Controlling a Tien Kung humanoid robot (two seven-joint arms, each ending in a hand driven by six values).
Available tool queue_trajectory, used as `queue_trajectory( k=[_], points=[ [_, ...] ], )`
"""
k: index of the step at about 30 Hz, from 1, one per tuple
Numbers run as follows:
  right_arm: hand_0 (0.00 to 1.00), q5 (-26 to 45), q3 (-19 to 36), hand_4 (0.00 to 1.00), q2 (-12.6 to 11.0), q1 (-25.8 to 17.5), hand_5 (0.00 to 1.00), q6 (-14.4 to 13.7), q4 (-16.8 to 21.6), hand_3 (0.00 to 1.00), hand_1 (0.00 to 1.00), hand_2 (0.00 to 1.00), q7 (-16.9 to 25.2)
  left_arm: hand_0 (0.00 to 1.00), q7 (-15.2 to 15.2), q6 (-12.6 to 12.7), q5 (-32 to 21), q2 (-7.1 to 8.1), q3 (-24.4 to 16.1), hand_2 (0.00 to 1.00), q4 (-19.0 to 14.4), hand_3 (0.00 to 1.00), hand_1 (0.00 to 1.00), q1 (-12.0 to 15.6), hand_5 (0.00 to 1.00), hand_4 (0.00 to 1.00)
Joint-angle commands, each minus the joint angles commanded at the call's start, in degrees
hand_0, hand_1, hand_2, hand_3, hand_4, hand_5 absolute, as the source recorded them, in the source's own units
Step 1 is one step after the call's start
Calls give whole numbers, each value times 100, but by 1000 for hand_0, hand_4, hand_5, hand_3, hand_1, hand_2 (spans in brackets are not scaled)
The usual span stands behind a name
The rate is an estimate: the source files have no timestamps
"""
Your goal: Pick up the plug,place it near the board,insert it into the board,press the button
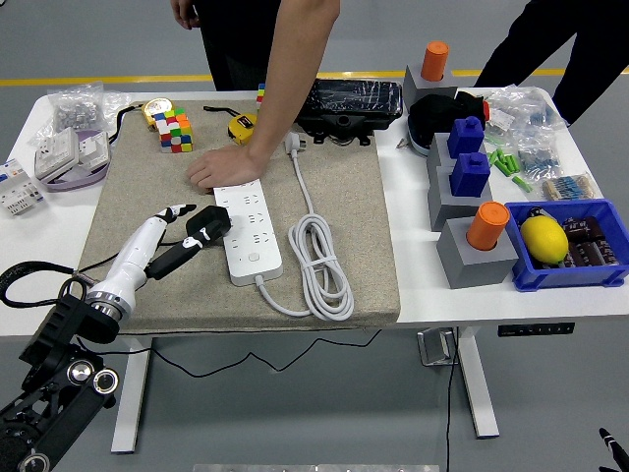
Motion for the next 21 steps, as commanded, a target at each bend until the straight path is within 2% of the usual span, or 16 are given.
queue_trajectory(
  k=[7, 21],
  points=[
    [805, -45, 38, 998, 0, -21, 980, -1, 0, 788, 751, 729, -14, 905, 71, -73, -86, -10, 171, 895, 17, 878, 901, -23, 998, 992],
    [806, -36, 39, 998, -5, 19, 979, 2, 0, 788, 751, 730, -3, 907, -16, 2, -89, 3, 190, 892, 377, 874, 899, -226, 998, 985]
  ],
)
